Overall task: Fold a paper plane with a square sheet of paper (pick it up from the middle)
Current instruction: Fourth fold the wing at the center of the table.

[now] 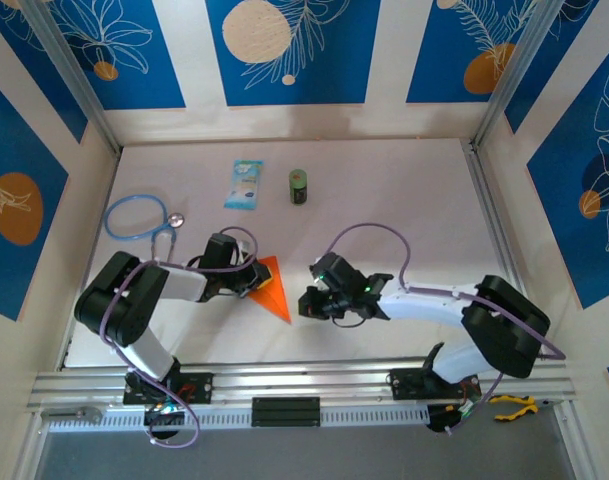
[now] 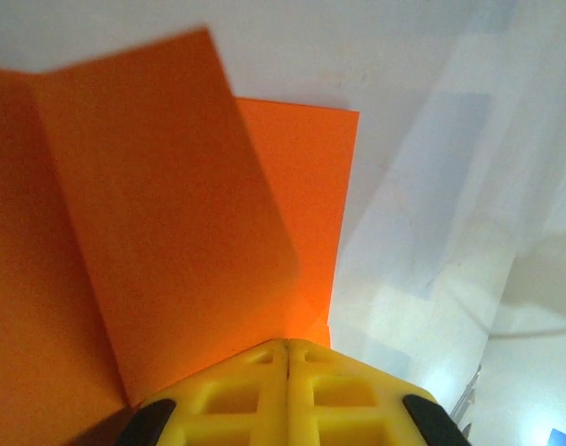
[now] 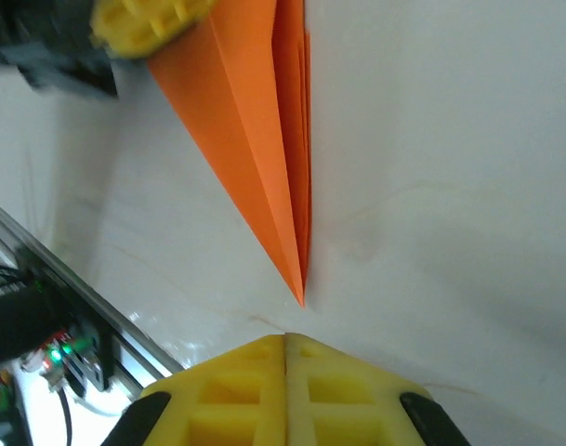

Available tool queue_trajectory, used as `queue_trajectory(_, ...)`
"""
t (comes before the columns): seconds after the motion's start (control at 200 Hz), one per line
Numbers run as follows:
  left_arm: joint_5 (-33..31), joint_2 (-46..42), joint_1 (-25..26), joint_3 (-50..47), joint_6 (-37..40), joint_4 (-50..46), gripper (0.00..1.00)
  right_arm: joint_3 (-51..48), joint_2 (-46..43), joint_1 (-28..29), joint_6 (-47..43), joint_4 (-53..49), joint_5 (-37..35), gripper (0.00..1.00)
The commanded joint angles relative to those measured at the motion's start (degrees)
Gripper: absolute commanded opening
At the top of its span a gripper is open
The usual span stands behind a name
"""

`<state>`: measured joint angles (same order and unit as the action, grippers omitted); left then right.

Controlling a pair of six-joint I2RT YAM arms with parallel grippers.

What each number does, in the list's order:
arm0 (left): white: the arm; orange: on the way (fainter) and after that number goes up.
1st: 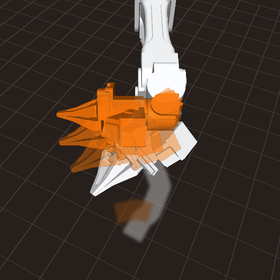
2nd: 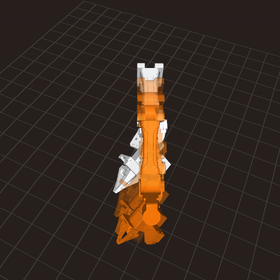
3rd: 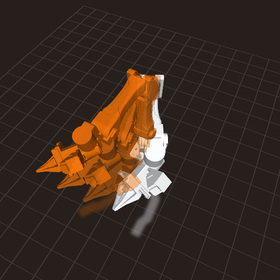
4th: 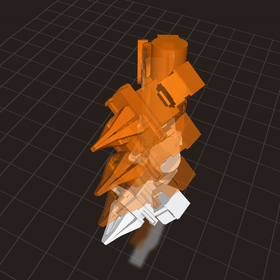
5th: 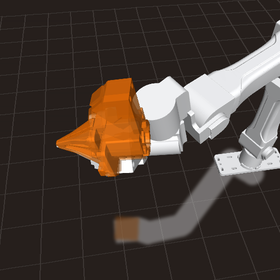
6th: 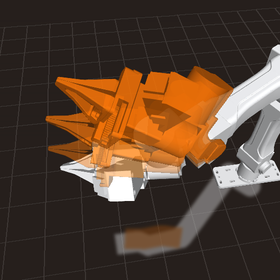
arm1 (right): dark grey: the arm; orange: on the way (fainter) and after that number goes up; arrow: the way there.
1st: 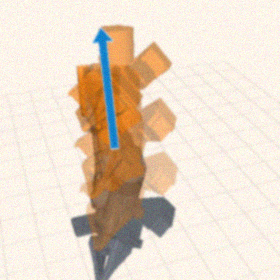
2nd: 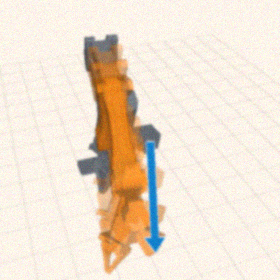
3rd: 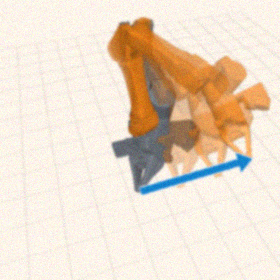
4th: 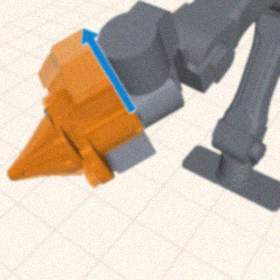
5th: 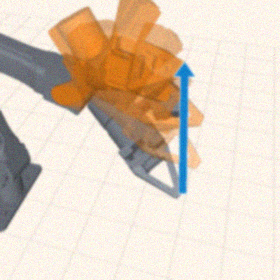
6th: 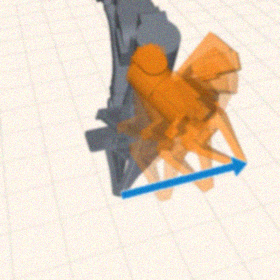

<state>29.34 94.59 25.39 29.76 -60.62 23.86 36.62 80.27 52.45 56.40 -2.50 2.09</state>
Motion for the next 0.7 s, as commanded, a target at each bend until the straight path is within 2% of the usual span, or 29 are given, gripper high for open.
queue_trajectory(0.0,-2.0,0.8,1.8,1.3,-1.5,2.9,0.00,-1.7,-1.8,-1.7,1.5,2.0,-0.5,0.08)
queue_trajectory(0.14,-3.0,0.5,2.7,1.1,-1.8,4.0,0.00,0.0,0.0,-2.7,1.9,4.8,1.3,0.09)
queue_trajectory(0.505,-3.2,0.5,3.0,0.5,-1.3,3.9,0.00,8.5,14.7,-2.5,6.2,12.0,4.2,0.06)
queue_trajectory(0.695,-3.7,0.4,3.0,0.5,-0.5,2.2,0.00,11.9,20.0,-2.4,6.8,10.9,4.9,0.05)
